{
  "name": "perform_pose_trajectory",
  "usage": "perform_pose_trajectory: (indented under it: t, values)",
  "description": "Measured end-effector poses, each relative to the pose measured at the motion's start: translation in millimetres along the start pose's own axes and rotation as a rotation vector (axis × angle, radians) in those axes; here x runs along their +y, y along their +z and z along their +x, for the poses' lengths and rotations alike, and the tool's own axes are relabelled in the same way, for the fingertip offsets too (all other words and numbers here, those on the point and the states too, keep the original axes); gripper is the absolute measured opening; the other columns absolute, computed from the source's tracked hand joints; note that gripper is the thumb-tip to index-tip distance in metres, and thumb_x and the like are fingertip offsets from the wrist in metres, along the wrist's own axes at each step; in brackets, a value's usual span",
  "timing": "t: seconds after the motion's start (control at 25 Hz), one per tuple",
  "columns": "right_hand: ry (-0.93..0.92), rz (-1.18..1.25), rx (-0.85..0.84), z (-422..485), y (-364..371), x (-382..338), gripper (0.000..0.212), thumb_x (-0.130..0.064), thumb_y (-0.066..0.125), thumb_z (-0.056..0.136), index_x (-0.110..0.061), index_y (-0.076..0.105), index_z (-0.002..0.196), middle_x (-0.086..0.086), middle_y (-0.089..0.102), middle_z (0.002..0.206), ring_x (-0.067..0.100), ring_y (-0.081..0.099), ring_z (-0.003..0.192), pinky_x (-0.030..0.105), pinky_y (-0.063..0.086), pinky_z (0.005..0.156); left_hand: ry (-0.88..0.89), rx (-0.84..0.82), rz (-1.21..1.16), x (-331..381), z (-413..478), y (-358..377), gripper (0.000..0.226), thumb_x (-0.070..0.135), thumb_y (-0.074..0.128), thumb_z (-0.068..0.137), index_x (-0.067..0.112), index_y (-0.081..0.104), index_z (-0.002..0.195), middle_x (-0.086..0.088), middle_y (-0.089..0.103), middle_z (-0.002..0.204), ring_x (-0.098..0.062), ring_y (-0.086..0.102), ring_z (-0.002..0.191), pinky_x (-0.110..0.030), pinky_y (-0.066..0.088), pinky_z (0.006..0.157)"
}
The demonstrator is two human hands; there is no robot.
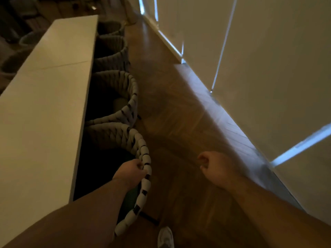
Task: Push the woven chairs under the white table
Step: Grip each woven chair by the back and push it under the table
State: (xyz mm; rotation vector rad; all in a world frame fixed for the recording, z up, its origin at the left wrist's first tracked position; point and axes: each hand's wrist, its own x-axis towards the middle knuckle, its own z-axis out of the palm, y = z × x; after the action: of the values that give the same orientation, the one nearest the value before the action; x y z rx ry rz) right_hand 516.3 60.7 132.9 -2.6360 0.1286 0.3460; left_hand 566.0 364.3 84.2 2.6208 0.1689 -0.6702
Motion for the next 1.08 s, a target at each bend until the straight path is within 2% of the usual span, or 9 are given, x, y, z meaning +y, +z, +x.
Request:
perform_pose_trajectory:
  t: [0.12,0.32,0.44,0.52,0.68,0.8,0.88,0.96,1.08]
  values:
    - [-0.049,-0.044,-0.06,49.3,-25.1,18.2,0.038,-0.025,0.072,0.094,-0.03,0.066,0.131,-0.007,0.068,0.125,0.015,0.064,0.111,0.038,0.055,0.096,-0.136,0.03,-0.063,7.6,27.4,4.6,0.023,0.039,0.063,0.097,0.029,0.061,0.118,0.012,0.059,0.101,-0.007,0.054,0.088,-0.028,0.05,0.082]
    - [-0.316,-0.251,-0.171,151.6,-47.7,29.5,0.041,-0.028,0.067,0.092,-0.029,0.065,0.133,-0.003,0.066,0.131,0.021,0.063,0.118,0.039,0.052,0.1,-0.381,0.092,-0.175,26.9,42.6,24.8,0.042,0.045,0.06,0.098,0.028,0.057,0.136,0.009,0.06,0.116,-0.008,0.056,0.096,-0.025,0.047,0.078]
    - [-0.47,-0.329,-0.257,199.4,-56.9,20.8,0.042,-0.031,0.066,0.092,-0.031,0.064,0.133,-0.005,0.065,0.129,0.021,0.064,0.117,0.036,0.053,0.096,-0.539,0.185,-0.269,45.7,33.0,49.8,0.038,0.043,0.061,0.098,0.028,0.059,0.133,0.012,0.06,0.103,-0.004,0.056,0.08,-0.022,0.048,0.065]
    - [-0.565,-0.349,-0.313,219.5,-53.5,12.6,0.041,-0.03,0.065,0.094,-0.033,0.061,0.135,-0.009,0.063,0.129,0.017,0.063,0.116,0.035,0.053,0.094,-0.628,0.204,-0.351,55.9,25.6,63.9,0.029,0.04,0.063,0.095,0.029,0.062,0.122,0.009,0.064,0.094,-0.009,0.062,0.075,-0.031,0.058,0.063]
    - [-0.715,-0.418,-0.484,243.3,-18.2,-2.7,0.043,-0.026,0.061,0.099,-0.033,0.058,0.141,-0.012,0.058,0.136,0.013,0.059,0.12,0.032,0.053,0.096,-0.736,0.222,-0.451,51.9,25.2,77.6,0.039,0.036,0.067,0.096,0.025,0.061,0.133,0.0,0.065,0.121,-0.018,0.062,0.103,-0.035,0.056,0.088]
    - [-0.796,-0.467,-0.572,256.4,25.2,-18.4,0.047,-0.02,0.057,0.097,-0.035,0.056,0.142,-0.012,0.056,0.139,0.013,0.056,0.124,0.032,0.052,0.099,-0.761,0.232,-0.517,27.7,38.0,95.9,0.061,0.035,0.071,0.094,0.024,0.048,0.15,-0.001,0.056,0.143,-0.022,0.056,0.126,-0.038,0.049,0.107]
    - [-0.83,-0.5,-0.63,267.8,55.7,-35.9,0.05,-0.021,0.058,0.097,-0.034,0.054,0.144,-0.011,0.054,0.143,0.014,0.053,0.128,0.033,0.05,0.103,-0.794,0.056,-0.521,10.4,55.0,113.8,0.081,0.048,0.072,0.091,0.027,0.033,0.158,-0.002,0.049,0.152,-0.025,0.048,0.138,-0.044,0.039,0.118]
    - [-0.878,-0.535,-0.648,276.0,75.4,-52.8,0.052,-0.024,0.06,0.096,-0.032,0.052,0.147,-0.01,0.051,0.147,0.015,0.048,0.133,0.035,0.047,0.108,-0.761,-0.072,-0.386,0.2,70.6,130.2,0.094,0.073,0.06,0.087,0.03,0.022,0.162,-0.001,0.035,0.164,-0.029,0.026,0.153,-0.051,0.018,0.127]
    - [-0.996,-0.616,-0.641,295.3,104.8,-86.8,0.062,-0.032,0.067,0.094,-0.031,0.045,0.153,-0.006,0.043,0.156,0.018,0.039,0.144,0.04,0.038,0.119,-0.773,-0.06,-0.364,-11.2,87.1,138.3,0.109,0.094,0.045,0.076,0.036,0.015,0.163,0.003,0.017,0.171,-0.03,0.008,0.158,-0.055,0.008,0.126]
